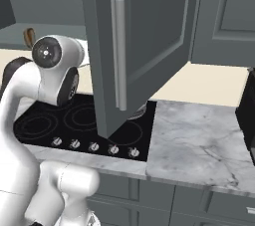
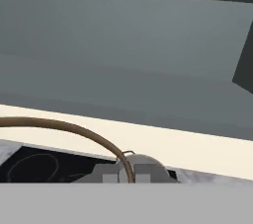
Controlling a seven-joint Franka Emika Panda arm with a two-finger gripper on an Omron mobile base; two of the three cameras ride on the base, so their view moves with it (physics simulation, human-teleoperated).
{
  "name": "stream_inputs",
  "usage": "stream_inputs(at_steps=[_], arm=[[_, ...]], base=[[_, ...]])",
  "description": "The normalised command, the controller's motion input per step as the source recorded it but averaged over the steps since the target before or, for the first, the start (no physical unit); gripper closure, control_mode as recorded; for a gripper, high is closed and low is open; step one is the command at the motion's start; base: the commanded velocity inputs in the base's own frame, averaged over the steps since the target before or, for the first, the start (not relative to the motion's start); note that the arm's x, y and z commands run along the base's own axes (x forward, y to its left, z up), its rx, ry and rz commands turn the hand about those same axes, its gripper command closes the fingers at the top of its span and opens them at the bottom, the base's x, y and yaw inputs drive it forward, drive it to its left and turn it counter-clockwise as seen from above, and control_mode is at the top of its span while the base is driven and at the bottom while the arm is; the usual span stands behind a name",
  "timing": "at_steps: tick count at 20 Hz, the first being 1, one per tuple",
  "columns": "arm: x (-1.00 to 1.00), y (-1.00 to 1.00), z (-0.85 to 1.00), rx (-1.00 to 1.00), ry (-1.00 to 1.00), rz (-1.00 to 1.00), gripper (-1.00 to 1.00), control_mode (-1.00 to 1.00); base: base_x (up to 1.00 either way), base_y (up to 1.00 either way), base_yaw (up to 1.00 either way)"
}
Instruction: Open the cabinet and move the ladle to the pot. Then close the cabinet.
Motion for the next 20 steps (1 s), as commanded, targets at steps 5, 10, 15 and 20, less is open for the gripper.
stream_inputs(at_steps=[5, 10, 15, 20], arm=[[-1.0, 0.0, 0.26, -0.12, 0.0, -0.08, 1.0, -1.0], [-1.0, 0.0, 0.12, -0.13, 0.01, -0.06, 1.0, -1.0], [-0.88, 0.0, 0.0, -0.17, 0.06, -0.08, 1.0, -1.0], [-0.3, 0.04, 0.0, -0.19, 0.1, -0.12, 1.0, -1.0]], base=[[0.0, 0.0, 0.0], [0.0, 0.0, 0.0], [0.0, 0.0, 0.0], [0.0, 0.0, 0.0]])
